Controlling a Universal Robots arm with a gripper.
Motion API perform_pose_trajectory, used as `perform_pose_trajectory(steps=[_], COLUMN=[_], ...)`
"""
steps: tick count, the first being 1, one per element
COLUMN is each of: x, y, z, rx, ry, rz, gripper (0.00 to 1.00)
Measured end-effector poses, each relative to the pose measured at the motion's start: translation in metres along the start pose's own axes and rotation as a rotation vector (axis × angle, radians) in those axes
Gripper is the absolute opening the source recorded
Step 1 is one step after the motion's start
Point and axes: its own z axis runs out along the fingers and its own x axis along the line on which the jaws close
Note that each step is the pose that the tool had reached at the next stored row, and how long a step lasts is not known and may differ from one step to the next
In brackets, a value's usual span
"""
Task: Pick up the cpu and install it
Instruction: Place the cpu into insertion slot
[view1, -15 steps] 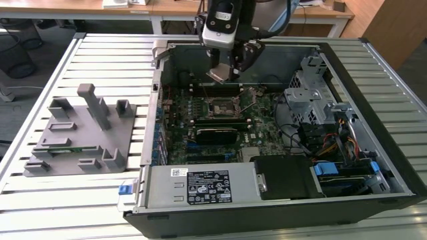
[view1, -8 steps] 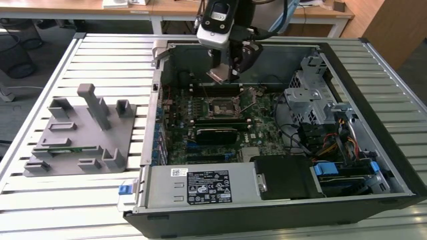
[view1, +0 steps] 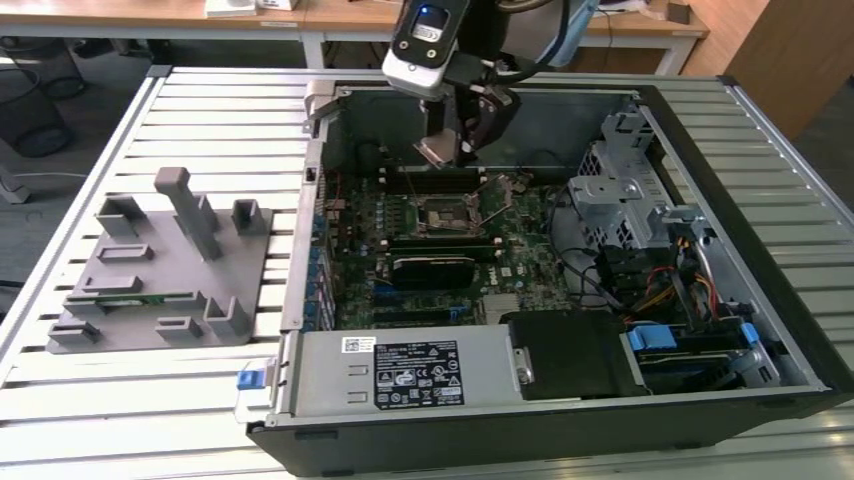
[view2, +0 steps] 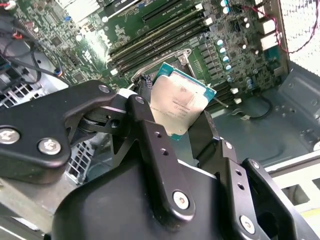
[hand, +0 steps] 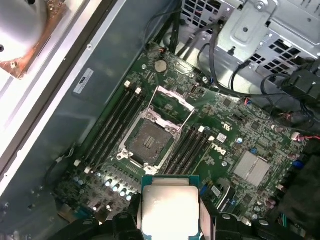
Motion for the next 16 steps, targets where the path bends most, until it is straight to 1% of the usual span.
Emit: perform_pose_trajectory(steps=[5, 16], x=[0.0011, 0.0048], y=[0.0007, 0.0028], z=[0.0015, 0.0039], rx=[-0.0018, -0.0051], ry=[-0.0020, -0.0057], rz=[0.054, 0.154], gripper=[0.54, 0.54])
